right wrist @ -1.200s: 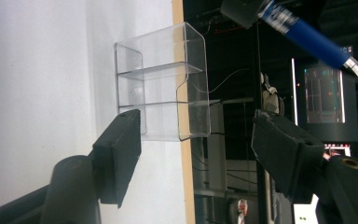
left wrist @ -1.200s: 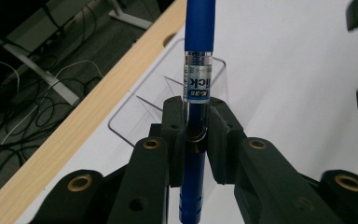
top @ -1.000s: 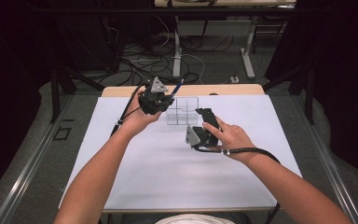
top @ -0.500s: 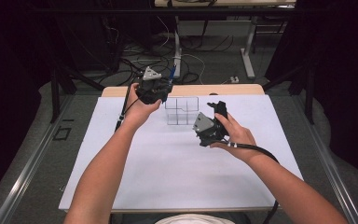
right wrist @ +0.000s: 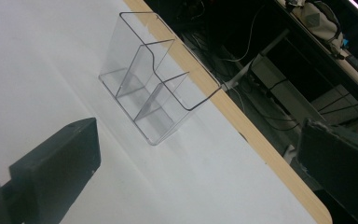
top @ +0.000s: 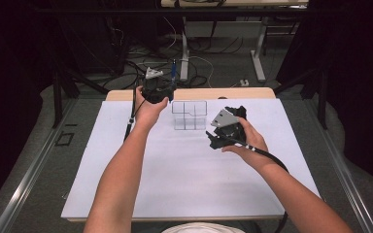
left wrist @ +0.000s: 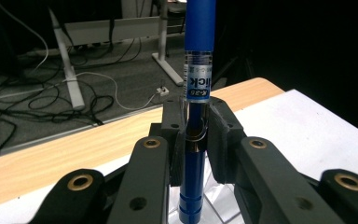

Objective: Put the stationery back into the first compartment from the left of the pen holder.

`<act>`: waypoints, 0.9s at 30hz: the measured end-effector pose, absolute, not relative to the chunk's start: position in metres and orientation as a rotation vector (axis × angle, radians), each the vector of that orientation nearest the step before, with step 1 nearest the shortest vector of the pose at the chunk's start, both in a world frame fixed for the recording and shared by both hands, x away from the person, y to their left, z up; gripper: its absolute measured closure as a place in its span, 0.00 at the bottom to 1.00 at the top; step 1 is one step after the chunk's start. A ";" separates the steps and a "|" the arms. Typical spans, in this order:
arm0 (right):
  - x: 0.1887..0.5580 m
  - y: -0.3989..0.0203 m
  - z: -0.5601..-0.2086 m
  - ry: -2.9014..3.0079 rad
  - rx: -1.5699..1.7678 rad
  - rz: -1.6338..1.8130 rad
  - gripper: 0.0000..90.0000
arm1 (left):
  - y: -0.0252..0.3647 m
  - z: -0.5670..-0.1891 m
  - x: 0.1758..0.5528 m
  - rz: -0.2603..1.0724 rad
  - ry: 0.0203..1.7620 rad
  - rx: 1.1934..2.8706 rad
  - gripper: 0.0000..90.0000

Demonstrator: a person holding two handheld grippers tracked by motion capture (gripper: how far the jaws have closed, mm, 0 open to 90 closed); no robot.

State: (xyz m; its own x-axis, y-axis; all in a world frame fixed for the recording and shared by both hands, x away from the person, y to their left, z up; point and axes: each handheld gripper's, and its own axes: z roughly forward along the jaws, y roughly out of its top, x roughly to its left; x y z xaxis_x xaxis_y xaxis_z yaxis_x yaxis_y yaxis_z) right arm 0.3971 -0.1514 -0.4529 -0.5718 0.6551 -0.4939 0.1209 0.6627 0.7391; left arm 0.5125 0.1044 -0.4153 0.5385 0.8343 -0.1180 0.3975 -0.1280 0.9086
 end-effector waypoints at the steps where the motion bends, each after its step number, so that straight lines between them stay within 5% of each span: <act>1: 0.397 -0.152 -0.453 2.074 0.606 0.857 0.00 | 0.105 -0.416 0.514 0.526 1.043 1.733 0.88; 27: 0.402 -0.157 -0.463 2.044 0.691 0.912 0.00 | 0.092 -0.459 0.518 0.560 1.094 1.676 0.88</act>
State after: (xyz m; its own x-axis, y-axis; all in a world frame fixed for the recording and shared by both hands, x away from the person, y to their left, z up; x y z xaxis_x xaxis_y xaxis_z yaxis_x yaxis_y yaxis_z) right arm 0.4024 -0.1575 -0.4633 -0.5497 0.7159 -0.4304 0.1578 0.5950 0.7881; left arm 0.5178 0.0916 -0.4591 0.4801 0.8665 -0.1369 0.3956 -0.0746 0.9154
